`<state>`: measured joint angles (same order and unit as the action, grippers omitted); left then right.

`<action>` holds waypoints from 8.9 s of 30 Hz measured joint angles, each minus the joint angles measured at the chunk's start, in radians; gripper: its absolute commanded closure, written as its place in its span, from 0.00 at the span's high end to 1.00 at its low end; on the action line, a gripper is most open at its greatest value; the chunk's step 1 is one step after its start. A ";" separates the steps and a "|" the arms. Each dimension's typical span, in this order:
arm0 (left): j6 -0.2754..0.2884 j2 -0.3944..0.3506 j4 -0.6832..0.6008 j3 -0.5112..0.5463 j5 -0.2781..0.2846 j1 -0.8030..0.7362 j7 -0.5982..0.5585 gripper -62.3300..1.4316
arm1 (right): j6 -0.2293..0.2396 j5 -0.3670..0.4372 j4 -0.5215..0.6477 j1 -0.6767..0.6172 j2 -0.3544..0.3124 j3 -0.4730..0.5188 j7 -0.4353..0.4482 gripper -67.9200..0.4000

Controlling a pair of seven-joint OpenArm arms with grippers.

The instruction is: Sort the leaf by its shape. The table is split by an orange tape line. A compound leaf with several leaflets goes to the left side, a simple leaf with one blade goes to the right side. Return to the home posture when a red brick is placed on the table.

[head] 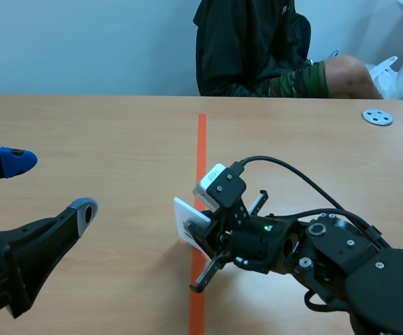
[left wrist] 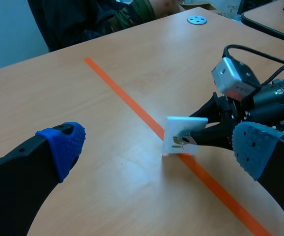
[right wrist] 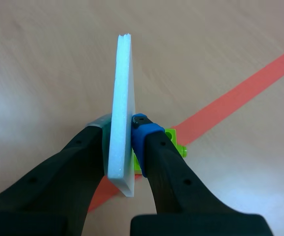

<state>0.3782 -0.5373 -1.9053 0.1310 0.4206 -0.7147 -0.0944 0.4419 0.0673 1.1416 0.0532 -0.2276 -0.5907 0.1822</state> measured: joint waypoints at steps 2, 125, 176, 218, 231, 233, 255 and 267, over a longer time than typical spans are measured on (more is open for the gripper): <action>0.000 0.000 0.000 0.000 0.000 0.000 0.000 1.00 | 0.000 0.000 0.051 -0.007 -0.009 0.004 -0.013 0.02; 0.000 0.000 0.000 0.000 0.000 0.000 0.000 1.00 | -0.019 0.554 0.845 -0.646 -0.249 0.663 -0.345 1.00; 0.000 0.000 0.000 0.000 0.000 0.000 0.000 1.00 | -0.030 0.554 0.844 -0.646 -0.249 0.663 -0.345 1.00; 0.087 0.201 0.628 -0.427 -0.310 0.542 -0.075 1.00 | -0.030 0.554 0.843 -0.646 -0.249 0.663 -0.375 1.00; 0.022 0.249 0.899 -0.589 -0.425 0.751 -0.205 1.00 | -0.030 0.542 0.843 -0.646 -0.249 0.663 -0.387 1.00; 0.019 0.267 0.926 -0.605 -0.423 0.775 -0.217 1.00 | -0.030 0.542 0.843 -0.646 -0.249 0.663 -0.387 1.00; -0.097 0.371 1.048 -0.642 -0.477 0.834 -0.258 0.68 | -0.030 0.543 0.843 -0.646 -0.249 0.663 -0.393 1.00; -0.097 0.370 1.048 -0.655 -0.476 0.837 -0.259 0.44 | -0.030 0.543 0.843 -0.646 -0.249 0.663 -0.394 1.00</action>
<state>0.2810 -0.1677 -0.8570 -0.5236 -0.0551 0.1226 -0.3534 0.4118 0.6102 1.9850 -0.5930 -0.4767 0.0727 -0.2115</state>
